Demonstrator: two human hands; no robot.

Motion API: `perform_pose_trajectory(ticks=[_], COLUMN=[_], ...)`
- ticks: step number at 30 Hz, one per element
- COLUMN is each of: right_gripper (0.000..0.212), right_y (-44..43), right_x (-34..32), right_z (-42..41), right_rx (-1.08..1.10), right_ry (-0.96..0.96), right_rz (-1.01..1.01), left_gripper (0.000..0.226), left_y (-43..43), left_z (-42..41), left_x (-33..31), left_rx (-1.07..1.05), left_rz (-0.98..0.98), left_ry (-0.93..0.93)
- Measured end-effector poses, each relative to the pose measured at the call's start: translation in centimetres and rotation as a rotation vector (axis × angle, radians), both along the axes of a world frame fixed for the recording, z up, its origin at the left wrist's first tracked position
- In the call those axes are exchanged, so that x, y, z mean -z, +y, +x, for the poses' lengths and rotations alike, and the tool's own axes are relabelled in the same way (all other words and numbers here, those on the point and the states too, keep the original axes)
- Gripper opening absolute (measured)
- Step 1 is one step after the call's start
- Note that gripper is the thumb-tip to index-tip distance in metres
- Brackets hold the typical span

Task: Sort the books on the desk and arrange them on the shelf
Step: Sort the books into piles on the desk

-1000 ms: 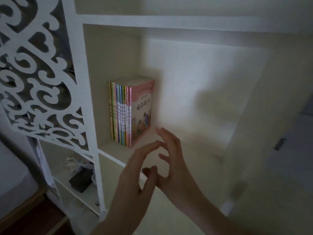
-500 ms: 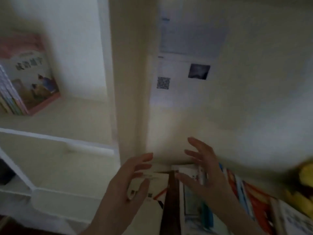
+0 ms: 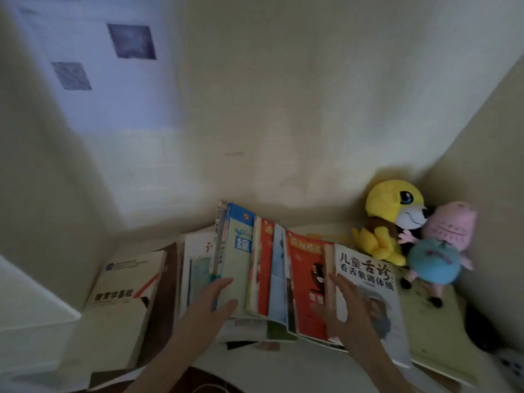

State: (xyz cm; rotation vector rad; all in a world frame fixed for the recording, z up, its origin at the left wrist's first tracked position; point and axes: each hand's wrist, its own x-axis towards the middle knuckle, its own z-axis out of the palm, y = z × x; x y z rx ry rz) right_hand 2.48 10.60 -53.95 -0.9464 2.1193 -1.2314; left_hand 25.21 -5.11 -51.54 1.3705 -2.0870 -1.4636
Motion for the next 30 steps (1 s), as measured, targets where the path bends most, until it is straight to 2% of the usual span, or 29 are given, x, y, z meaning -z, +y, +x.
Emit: perform_pose_trajectory(ticks=[1, 4, 6, 7, 9, 13, 15, 17, 19, 23, 26, 30], right_gripper=[0.073, 0.118, 0.114, 0.109, 0.107, 0.113, 0.123, 0.133, 0.134, 0.136, 0.137, 0.089], right_y=[1.0, 3.4, 4.7, 5.2, 6.0, 6.6, 6.7, 6.7, 6.6, 6.5, 7.1, 7.4], right_x=[0.8, 3.6, 5.5, 6.9, 9.4, 11.1, 11.7, 12.0, 11.5, 10.3, 10.6, 9.8], right_z=[-0.8, -3.0, -4.2, -4.6, -5.4, -5.7, -5.8, -5.6, -5.3, -5.1, -4.2, -2.9], right_rx=[-0.001, -0.018, -0.064, -0.109, -0.117, -0.100, -0.101, -0.077, -0.061, -0.064, -0.026, 0.039], right_ry=[0.038, 0.144, 0.264, 0.383, 0.513, 0.586, 0.644, 0.646, 0.622, 0.595, 0.584, 0.567], right_rz=[0.030, 0.114, 0.134, 0.131, 0.141, 0.145, 0.148, 0.188, 0.234, 0.301, 0.265, 0.141], left_gripper=[0.040, 0.036, 0.035, 0.035, 0.038, 0.036, 0.036, 0.035, 0.035, 0.034, 0.041, 0.035], left_y=[0.6, 2.6, 3.8, 4.1, 4.5, 5.1, 5.4, 5.2, 4.9, 5.0, 5.5, 6.3], left_z=[-1.0, -3.9, -5.9, -6.4, -7.9, -10.1, -10.8, -11.3, -12.0, -13.9, -15.0, -16.7], left_x=[0.2, 0.2, 0.1, 0.2, 0.8, 1.6, 2.1, 2.5, 2.9, 2.8, 3.4, 4.0], left_rx=[-0.003, -0.040, -0.027, 0.001, 0.072, 0.163, 0.194, 0.194, 0.199, 0.259, 0.279, 0.179], left_rz=[-0.066, -0.322, -0.273, -0.249, -0.250, -0.242, -0.245, -0.273, -0.320, -0.211, -0.070, 0.327], left_ry=[-0.045, -0.093, -0.012, 0.003, -0.033, -0.024, -0.016, -0.042, -0.095, -0.003, 0.045, 0.104])
